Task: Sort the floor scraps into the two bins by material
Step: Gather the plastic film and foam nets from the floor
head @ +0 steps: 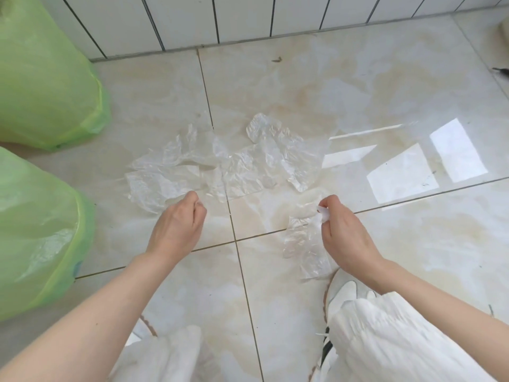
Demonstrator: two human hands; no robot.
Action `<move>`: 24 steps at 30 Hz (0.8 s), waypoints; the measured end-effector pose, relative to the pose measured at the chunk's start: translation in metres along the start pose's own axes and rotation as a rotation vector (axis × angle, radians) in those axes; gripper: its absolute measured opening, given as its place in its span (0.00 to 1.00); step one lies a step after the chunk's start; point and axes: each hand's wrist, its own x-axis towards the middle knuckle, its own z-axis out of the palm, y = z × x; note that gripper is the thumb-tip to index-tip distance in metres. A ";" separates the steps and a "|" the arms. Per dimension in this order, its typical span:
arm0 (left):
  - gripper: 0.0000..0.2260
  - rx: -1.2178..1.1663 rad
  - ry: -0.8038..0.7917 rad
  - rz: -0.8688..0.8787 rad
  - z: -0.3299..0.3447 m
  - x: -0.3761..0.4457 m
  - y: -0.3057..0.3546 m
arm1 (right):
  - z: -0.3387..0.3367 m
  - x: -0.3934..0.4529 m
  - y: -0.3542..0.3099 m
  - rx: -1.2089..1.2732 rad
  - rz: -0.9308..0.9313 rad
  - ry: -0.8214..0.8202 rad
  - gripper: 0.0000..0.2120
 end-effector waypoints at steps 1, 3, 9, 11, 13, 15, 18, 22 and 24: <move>0.12 -0.002 0.010 -0.037 -0.005 0.004 0.000 | 0.005 -0.002 0.002 -0.074 -0.024 -0.026 0.14; 0.15 0.048 0.021 -0.086 -0.015 0.012 -0.002 | 0.016 -0.004 0.007 -0.231 -0.008 -0.102 0.21; 0.18 0.449 -0.012 0.033 -0.020 0.044 -0.032 | 0.039 -0.008 0.015 -0.365 0.228 -0.195 0.35; 0.20 0.506 -0.108 0.032 -0.016 0.047 -0.039 | 0.046 -0.008 0.015 -0.381 0.222 -0.239 0.32; 0.21 0.523 -0.191 0.027 -0.010 0.042 -0.040 | 0.049 -0.007 0.013 -0.350 0.189 -0.281 0.28; 0.20 0.532 -0.206 0.039 -0.004 0.029 -0.038 | 0.047 -0.005 0.006 -0.320 0.138 -0.298 0.22; 0.16 0.630 -0.153 0.191 0.007 0.009 -0.038 | 0.043 -0.001 -0.004 -0.296 0.063 -0.320 0.15; 0.21 0.631 -0.155 0.293 0.012 -0.009 -0.036 | 0.043 0.004 -0.008 -0.223 0.005 -0.363 0.14; 0.22 0.572 -0.164 0.304 0.015 -0.015 -0.038 | 0.041 0.005 -0.010 -0.170 -0.004 -0.348 0.15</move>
